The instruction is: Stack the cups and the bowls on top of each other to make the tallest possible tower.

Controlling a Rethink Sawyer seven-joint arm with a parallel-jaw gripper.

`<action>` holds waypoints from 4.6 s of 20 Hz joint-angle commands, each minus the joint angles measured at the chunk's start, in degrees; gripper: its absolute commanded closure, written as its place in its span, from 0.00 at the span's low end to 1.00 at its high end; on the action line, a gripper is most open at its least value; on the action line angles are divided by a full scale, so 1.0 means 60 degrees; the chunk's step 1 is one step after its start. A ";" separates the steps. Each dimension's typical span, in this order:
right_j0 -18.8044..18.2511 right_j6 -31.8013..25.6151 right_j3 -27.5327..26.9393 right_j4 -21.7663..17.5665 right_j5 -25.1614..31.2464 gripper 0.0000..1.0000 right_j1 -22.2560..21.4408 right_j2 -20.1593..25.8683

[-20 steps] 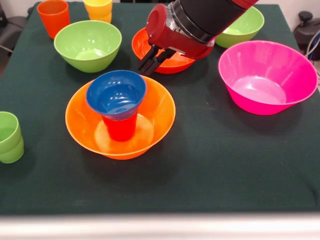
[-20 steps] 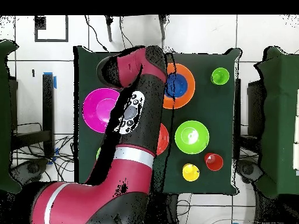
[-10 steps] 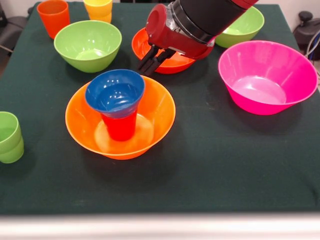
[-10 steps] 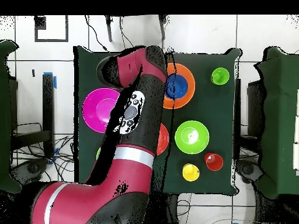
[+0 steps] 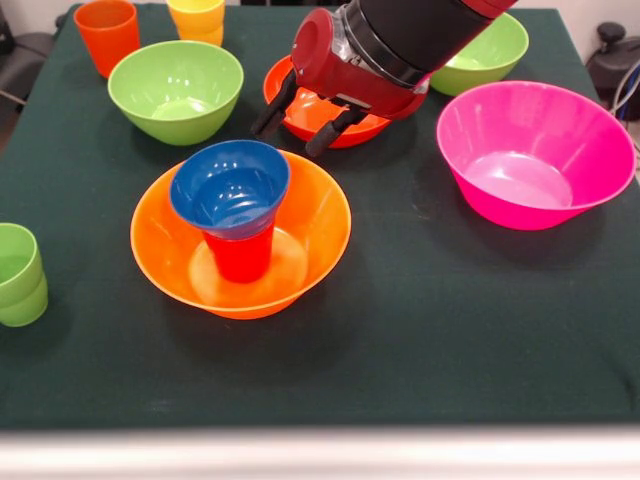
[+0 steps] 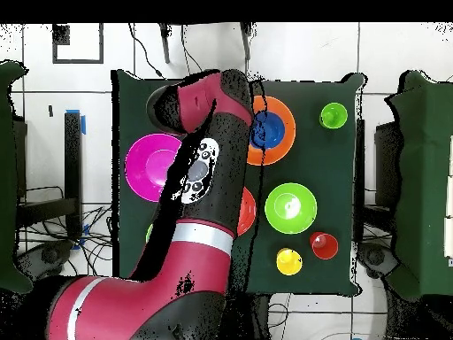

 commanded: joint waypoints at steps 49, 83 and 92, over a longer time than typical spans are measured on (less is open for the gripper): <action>0.0029 0.1600 0.0329 0.0068 -0.0649 0.00 0.0838 0.0784; 0.0092 0.1755 0.0280 0.0095 -0.0764 0.00 0.1021 0.0727; 0.0100 0.1815 0.0167 0.0092 -0.0787 0.00 0.1130 0.0731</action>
